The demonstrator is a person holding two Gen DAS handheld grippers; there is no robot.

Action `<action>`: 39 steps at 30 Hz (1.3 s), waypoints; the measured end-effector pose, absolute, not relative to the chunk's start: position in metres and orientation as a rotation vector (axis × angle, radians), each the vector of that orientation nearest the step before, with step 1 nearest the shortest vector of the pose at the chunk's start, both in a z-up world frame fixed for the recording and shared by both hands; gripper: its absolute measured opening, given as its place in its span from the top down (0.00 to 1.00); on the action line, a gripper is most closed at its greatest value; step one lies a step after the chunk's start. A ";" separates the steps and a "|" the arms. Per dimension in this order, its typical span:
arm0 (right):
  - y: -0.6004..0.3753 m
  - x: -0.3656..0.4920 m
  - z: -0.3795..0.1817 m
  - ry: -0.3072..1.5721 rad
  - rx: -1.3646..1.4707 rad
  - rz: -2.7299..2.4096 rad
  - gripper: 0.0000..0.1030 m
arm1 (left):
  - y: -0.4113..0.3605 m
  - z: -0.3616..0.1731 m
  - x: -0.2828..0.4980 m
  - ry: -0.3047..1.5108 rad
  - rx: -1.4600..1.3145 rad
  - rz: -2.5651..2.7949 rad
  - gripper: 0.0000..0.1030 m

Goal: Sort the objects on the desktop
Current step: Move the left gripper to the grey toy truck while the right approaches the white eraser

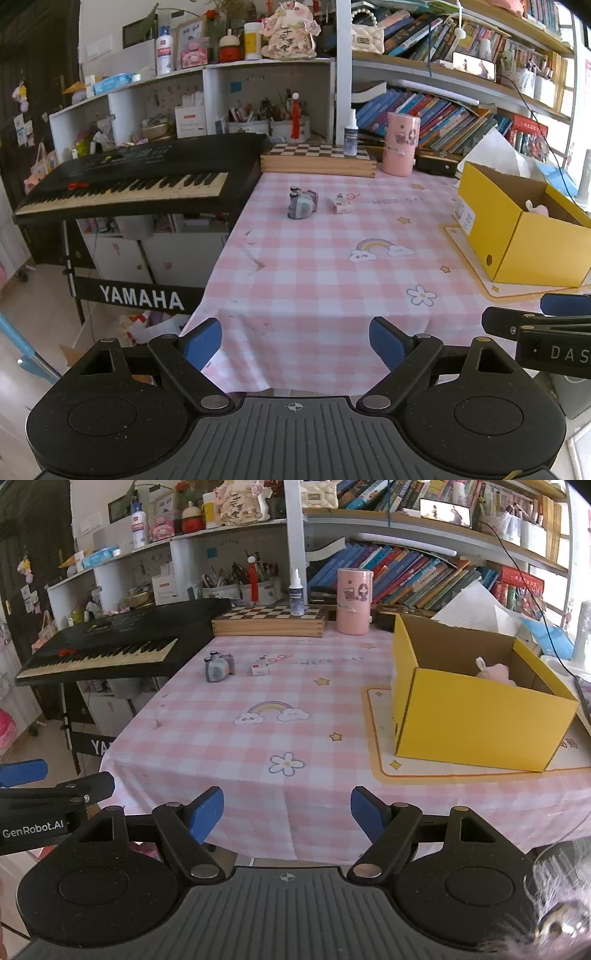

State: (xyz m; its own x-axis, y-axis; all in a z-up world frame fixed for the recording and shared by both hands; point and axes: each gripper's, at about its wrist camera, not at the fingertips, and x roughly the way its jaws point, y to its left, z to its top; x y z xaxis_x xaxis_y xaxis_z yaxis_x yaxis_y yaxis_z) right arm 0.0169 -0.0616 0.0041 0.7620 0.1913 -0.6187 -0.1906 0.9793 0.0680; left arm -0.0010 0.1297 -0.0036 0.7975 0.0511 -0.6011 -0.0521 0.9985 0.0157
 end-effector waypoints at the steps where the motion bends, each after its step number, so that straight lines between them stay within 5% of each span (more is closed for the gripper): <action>1: -0.059 0.019 0.004 0.675 0.001 0.208 0.27 | 0.131 -0.004 0.000 0.645 -0.003 0.056 0.13; 19: -0.028 0.070 -0.004 0.708 -0.044 0.276 0.28 | 0.145 -0.015 0.049 0.674 -0.009 0.062 0.13; 39: -0.012 0.225 -0.015 0.763 -0.046 0.344 0.31 | 0.147 -0.019 0.176 0.718 -0.003 0.124 0.14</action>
State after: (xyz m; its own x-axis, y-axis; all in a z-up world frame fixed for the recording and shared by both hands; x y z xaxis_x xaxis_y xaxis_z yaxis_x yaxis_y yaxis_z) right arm 0.2253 -0.0116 -0.0145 0.6696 0.2880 -0.6846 -0.3214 0.9434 0.0825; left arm 0.1763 0.1466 -0.0186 0.7461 0.1118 -0.6564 -0.1141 0.9927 0.0393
